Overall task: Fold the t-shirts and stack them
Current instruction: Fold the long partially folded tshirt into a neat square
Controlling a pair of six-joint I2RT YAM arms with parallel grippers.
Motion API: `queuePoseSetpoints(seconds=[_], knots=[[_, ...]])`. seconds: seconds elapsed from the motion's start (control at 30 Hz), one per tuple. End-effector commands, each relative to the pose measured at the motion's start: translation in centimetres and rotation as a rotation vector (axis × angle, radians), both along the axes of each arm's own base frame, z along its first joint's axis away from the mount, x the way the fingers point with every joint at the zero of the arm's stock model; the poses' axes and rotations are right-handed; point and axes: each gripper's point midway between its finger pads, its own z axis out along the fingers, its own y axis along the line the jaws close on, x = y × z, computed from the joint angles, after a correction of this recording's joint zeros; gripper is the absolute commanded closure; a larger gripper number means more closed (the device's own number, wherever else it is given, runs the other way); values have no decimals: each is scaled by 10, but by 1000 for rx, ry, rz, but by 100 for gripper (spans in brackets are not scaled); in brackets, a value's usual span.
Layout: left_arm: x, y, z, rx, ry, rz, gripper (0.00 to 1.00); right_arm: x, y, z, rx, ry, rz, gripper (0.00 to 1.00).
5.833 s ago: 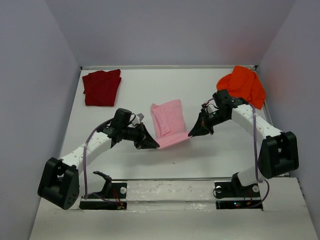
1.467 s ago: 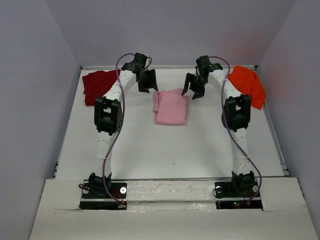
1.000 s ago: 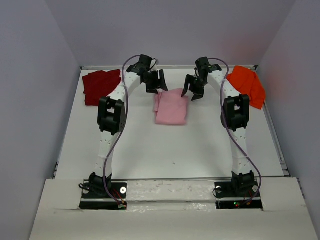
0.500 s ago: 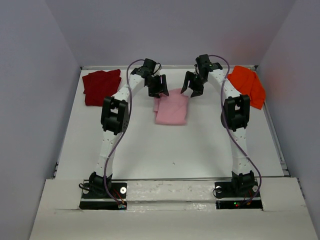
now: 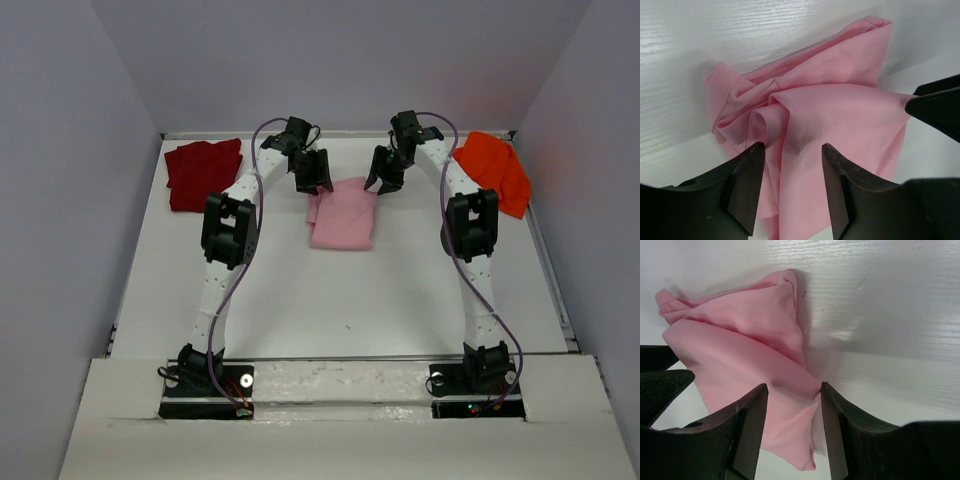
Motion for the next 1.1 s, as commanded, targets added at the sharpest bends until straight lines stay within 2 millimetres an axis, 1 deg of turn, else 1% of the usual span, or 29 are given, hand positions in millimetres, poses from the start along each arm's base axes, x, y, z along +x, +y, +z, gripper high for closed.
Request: queuePoseSetpoints(seconds=[0.0, 0.03, 0.07, 0.1, 0.13, 0.27, 0.3, 0.33, 0.4, 0.43, 0.47, 0.5, 0.53, 0.57, 0.6, 0.67, 0.83, 0.93, 1.07], knots=[[6, -12, 19, -52, -42, -24, 43, 14, 4, 12, 32, -58, -1, 48], [7, -12, 21, -60, -45, -24, 46, 15, 4, 11, 34, -57, -2, 48], [7, -13, 20, -62, -43, -26, 48, 16, 5, 12, 38, -61, -4, 52], [8, -14, 21, -68, -44, -29, 53, 16, 6, 11, 44, -56, -5, 52], [7, -15, 19, -71, -39, -31, 55, 16, 7, 11, 49, -56, -4, 52], [8, -16, 18, -78, -36, -33, 55, 15, 8, 7, 54, -43, -2, 48], [8, -16, 18, -79, -36, -32, 55, 13, 7, 5, 49, -35, -3, 51], [8, -17, 18, -80, -36, -32, 55, 13, 6, 6, 45, -38, -4, 64], [9, -17, 18, -82, -40, -35, 55, 11, 5, 4, 37, -36, -1, 65], [9, -17, 18, -83, -39, -35, 55, 10, 5, 1, 37, -28, 3, 71], [9, -17, 18, -83, -41, -35, 55, 8, 5, 0, 36, -24, 5, 79], [9, -18, 17, -83, -39, -35, 58, 8, 4, -1, 35, -20, 3, 83], [9, -18, 17, -85, -38, -35, 60, 7, 4, -4, 32, -13, 2, 86], [9, -19, 16, -88, -36, -37, 61, 6, 4, -3, 34, -11, 3, 94], [9, -18, 16, -87, -37, -37, 67, 6, 5, -3, 37, -11, 1, 100], [9, -18, 17, -87, -39, -36, 74, 7, 5, -1, 37, -15, -1, 100], [10, -17, 20, -75, -50, -32, 78, 8, 5, 2, 38, -23, 1, 100], [11, -16, 23, -70, -60, -30, 85, 8, 5, 1, 37, -22, 2, 100], [9, -10, 21, -45, -52, -12, 92, 9, 7, 7, 50, -32, 4, 100]])
